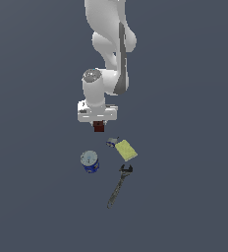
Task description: Pick up a designated object from a clutter of objects.
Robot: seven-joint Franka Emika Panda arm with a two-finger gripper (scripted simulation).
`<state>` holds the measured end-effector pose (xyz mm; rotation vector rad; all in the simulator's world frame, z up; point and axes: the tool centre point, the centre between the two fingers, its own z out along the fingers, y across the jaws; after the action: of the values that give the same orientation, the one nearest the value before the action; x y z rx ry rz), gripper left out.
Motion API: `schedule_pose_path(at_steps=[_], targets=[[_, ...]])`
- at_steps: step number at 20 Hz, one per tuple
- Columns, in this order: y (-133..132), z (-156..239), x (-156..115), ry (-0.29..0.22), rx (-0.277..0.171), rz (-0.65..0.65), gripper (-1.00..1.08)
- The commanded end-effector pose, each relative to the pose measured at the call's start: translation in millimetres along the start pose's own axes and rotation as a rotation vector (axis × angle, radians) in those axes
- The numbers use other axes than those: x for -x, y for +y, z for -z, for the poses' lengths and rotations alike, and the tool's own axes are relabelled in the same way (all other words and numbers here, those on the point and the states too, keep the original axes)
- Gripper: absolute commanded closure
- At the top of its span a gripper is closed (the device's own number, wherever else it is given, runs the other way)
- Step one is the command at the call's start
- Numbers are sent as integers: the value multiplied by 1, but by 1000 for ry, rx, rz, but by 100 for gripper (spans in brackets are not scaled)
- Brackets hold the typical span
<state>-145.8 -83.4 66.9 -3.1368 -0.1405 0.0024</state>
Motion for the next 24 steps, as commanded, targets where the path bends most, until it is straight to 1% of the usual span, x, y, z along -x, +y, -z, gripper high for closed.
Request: schedule_pose_path(at_steps=[1, 24], targets=[[-2, 15, -2, 1, 1, 0, 108], [-34, 199, -18, 1, 6, -1, 108]])
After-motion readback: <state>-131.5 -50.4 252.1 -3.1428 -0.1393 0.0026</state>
